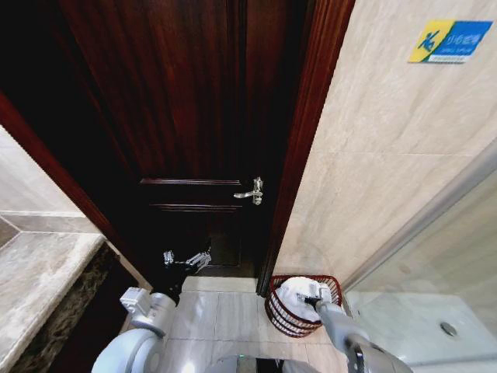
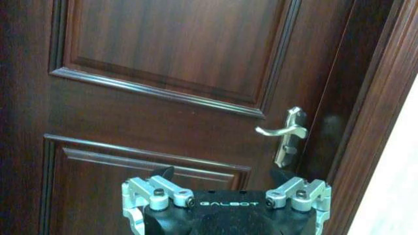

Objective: Discard the used towel into the hamper.

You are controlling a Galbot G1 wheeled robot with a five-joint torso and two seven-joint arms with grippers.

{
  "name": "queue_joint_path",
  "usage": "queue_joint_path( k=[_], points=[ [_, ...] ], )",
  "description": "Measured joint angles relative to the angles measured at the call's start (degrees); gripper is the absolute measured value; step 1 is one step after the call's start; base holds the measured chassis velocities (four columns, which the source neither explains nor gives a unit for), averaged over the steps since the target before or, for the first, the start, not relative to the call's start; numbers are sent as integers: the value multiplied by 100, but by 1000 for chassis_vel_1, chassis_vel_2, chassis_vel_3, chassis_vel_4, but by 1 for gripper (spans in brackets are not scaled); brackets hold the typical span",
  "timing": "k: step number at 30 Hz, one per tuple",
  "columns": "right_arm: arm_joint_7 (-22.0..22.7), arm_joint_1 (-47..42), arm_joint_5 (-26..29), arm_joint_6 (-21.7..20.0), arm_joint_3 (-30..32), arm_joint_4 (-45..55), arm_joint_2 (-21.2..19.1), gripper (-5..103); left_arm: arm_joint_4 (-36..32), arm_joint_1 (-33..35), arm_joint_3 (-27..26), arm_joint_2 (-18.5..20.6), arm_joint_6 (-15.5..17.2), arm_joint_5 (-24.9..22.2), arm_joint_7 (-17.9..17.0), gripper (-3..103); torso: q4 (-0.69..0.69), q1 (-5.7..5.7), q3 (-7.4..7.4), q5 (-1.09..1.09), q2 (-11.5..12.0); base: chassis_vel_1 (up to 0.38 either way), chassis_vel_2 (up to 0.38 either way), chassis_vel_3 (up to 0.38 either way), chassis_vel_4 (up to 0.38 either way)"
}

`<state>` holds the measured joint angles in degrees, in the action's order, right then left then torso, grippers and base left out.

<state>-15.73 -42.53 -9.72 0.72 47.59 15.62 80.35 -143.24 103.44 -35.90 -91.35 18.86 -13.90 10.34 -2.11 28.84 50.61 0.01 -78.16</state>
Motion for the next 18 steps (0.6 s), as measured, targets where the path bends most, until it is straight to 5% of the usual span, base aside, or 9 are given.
queue_joint_path(
  k=[3,6,11,18],
  points=[
    [-120,-244,45,250,-36,328,57,100,0,0,0,0,0,0,0,99,0,0,0,0,0,0,0,0,0],
    [-726,-1114,163,1410,-145,1331,78,100,0,0,0,-1,0,0,0,99,2,0,0,3,0,0,0,0,0],
    [-1327,-1977,1264,1256,-362,2931,-153,100,0,0,1,0,0,0,0,99,3,-2,-1,-7,-1,0,0,0,0],
    [-1204,-1844,1793,1155,-368,3220,-151,100,0,0,0,-1,0,0,0,99,1,-2,-1,-1,-1,0,0,0,0]
  ],
)
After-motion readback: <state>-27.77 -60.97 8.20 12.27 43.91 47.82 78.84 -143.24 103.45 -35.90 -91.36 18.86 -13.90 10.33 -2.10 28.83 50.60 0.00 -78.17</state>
